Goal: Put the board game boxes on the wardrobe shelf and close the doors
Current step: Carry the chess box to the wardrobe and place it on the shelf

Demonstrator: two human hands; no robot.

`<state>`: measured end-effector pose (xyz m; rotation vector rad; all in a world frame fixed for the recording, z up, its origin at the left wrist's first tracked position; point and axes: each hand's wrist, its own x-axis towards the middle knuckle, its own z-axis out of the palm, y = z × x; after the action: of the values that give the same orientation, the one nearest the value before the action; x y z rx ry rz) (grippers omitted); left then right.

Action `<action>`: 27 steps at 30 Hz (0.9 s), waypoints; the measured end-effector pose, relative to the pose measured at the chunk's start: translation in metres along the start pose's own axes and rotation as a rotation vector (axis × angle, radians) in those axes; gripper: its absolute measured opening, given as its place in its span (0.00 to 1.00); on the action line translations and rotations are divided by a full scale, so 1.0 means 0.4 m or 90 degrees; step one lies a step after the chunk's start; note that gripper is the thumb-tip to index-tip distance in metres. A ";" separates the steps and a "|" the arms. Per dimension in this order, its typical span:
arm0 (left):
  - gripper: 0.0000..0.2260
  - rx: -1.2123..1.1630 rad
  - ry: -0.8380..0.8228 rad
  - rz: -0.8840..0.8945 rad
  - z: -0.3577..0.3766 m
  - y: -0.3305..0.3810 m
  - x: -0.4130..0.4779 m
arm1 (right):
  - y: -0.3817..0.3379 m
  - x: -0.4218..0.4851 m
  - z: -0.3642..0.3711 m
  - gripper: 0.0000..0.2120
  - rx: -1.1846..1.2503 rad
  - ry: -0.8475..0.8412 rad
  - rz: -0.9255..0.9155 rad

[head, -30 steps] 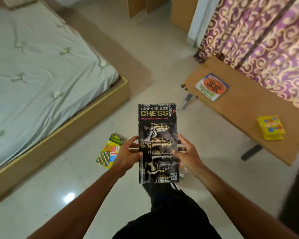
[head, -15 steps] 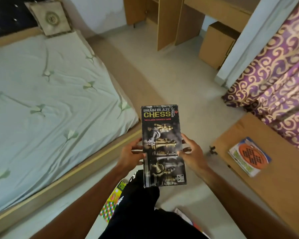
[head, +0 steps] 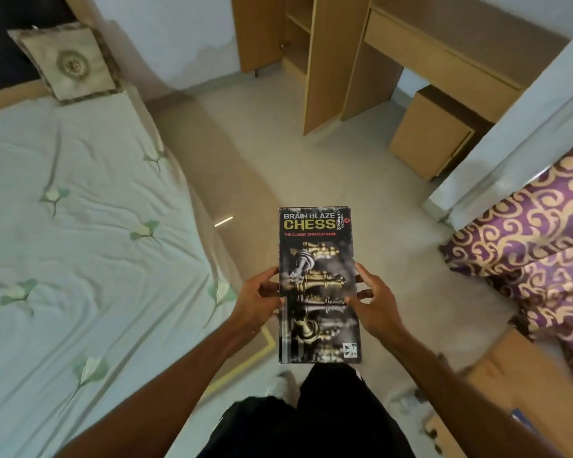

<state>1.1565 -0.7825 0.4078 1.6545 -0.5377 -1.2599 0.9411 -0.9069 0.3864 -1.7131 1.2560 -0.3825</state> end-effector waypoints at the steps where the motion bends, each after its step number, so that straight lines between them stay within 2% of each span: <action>1: 0.31 0.011 0.000 0.006 0.001 0.035 0.075 | -0.017 0.082 -0.012 0.31 -0.005 0.002 -0.008; 8: 0.29 0.017 0.047 0.015 0.012 0.286 0.508 | -0.128 0.613 -0.082 0.31 -0.013 -0.030 -0.038; 16: 0.36 0.041 0.152 0.041 -0.045 0.554 0.937 | -0.328 1.170 -0.122 0.29 -0.048 -0.114 -0.129; 20: 0.34 0.070 0.188 0.036 -0.123 0.653 1.154 | -0.435 1.425 -0.086 0.24 -0.056 -0.141 -0.182; 27: 0.33 0.092 0.210 0.043 -0.383 0.864 1.578 | -0.656 1.910 0.076 0.23 -0.061 -0.143 -0.208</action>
<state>1.5972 -1.3719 0.4032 1.9020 -0.4849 -0.8905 1.4366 -1.5454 0.3835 -1.9888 0.8448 -0.3124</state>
